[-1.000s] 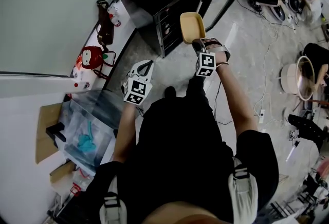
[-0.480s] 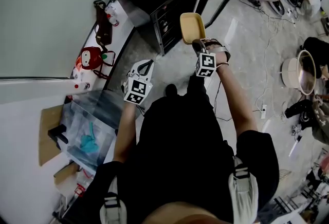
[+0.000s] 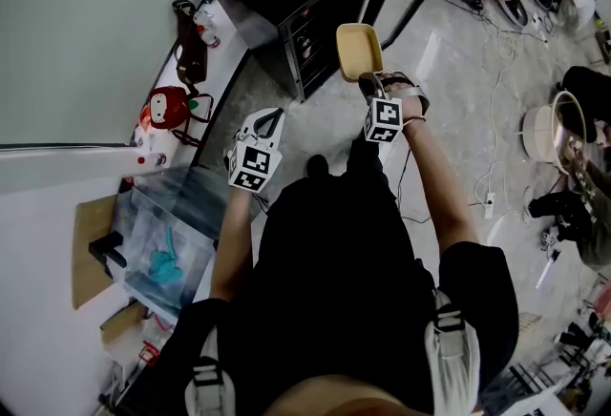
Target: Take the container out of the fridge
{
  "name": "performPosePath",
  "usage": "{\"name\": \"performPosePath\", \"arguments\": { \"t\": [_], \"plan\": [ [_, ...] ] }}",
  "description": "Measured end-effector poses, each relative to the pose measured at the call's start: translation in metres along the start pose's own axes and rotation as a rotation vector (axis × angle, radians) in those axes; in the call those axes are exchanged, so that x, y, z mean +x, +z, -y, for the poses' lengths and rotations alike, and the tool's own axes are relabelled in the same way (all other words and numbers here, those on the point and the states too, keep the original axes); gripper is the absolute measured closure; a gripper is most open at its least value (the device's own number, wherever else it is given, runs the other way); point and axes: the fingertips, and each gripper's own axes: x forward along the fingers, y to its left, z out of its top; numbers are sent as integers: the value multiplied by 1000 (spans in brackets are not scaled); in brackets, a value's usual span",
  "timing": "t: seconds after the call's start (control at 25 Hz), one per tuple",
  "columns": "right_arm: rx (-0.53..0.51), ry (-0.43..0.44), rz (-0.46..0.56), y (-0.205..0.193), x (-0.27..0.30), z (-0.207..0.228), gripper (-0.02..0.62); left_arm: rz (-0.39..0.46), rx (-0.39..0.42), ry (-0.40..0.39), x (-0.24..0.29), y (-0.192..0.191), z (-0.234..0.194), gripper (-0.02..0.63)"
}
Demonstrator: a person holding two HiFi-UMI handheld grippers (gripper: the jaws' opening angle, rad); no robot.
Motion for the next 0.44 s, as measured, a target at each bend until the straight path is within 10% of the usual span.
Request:
{"name": "performPosePath", "arguments": {
  "t": [0.44],
  "plan": [
    [8, 1, -7, -4, 2, -3, 568, -4, -7, -8, 2, -5, -1, 586]
  ]
}}
